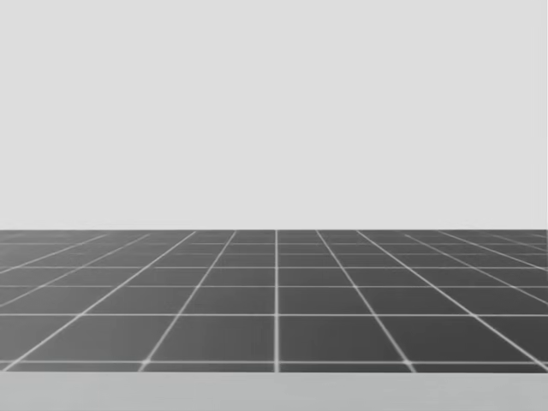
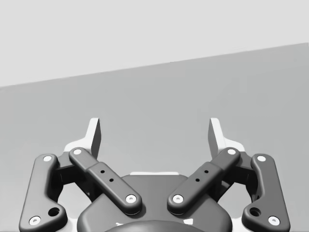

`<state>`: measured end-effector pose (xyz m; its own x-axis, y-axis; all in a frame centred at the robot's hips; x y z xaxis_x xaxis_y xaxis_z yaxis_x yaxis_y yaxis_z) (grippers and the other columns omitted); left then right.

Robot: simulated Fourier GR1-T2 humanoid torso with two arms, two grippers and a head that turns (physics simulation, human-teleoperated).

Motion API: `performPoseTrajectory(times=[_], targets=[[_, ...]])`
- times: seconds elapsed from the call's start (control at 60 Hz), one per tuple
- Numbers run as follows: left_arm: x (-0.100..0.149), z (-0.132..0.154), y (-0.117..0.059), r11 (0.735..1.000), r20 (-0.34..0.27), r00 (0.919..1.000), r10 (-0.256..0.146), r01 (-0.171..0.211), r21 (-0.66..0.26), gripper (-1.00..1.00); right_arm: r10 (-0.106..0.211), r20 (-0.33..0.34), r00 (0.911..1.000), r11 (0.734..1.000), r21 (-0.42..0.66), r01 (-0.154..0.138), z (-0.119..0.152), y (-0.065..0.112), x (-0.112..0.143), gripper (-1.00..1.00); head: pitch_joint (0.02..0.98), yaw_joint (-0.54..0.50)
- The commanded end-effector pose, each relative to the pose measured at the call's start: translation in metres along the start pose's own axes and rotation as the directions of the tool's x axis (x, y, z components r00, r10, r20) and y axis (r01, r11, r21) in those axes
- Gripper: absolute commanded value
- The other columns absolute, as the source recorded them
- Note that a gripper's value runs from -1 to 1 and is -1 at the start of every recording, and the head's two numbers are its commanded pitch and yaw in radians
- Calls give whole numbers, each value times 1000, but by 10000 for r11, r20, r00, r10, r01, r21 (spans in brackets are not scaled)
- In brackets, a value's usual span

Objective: Watch the red light. When it turns green, pick up the object.

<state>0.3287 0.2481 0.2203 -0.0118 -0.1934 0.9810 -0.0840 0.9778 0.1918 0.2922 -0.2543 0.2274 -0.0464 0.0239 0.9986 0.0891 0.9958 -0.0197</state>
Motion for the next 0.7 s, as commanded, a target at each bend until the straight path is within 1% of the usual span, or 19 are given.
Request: performPoseTrajectory(times=[0.017,0.1,0.117,0.167,0.2,0.5,0.55,0.567,0.7], targets=[[-12,-6,2,9998,-340,9993,-172,173,15,-1000,76,-115,9999,9997,-242,-79,-1,-4,-10,-1000,83,7],[-12,-5,2,9999,-344,9993,-165,165,-8,-1000,57,-32,10000,9999,-138,-58,-1,-4,-9,-1000,95,8],[-12,-5,2,9999,-344,9993,-161,160,-14,-1000,205,-55,9998,9995,-234,-207,-2,-4,-9,-1000,103,8],[-12,-5,2,9999,-346,9993,-155,155,-18,-1000,179,-161,9997,9997,-150,-182,-3,-4,-10,-1000,128,9],[-12,-5,2,9999,-347,9993,-152,151,-18,-1000,130,-313,9994,9999,-89,-133,-3,-5,-10,-1000,151,11],[-13,-7,2,9997,-339,9992,-234,231,-85,-1000,278,-242,9993,9994,-211,-283,-4,-4,-10,-1000,376,36],[-13,-7,2,9997,-336,9991,-248,245,-84,-1000,283,-246,9993,9994,-206,-288,-4,-4,-10,-1000,401,41],[-13,-7,2,9996,-337,9991,-257,255,-85,-1000,289,-242,9993,9994,-200,-294,-4,-4,-10,-1000,426,44],[-13,-7,1,9995,-333,9990,-315,311,-107,-1000,322,-249,9992,9993,-176,-326,-4,-3,-10,-1000,502,26]])
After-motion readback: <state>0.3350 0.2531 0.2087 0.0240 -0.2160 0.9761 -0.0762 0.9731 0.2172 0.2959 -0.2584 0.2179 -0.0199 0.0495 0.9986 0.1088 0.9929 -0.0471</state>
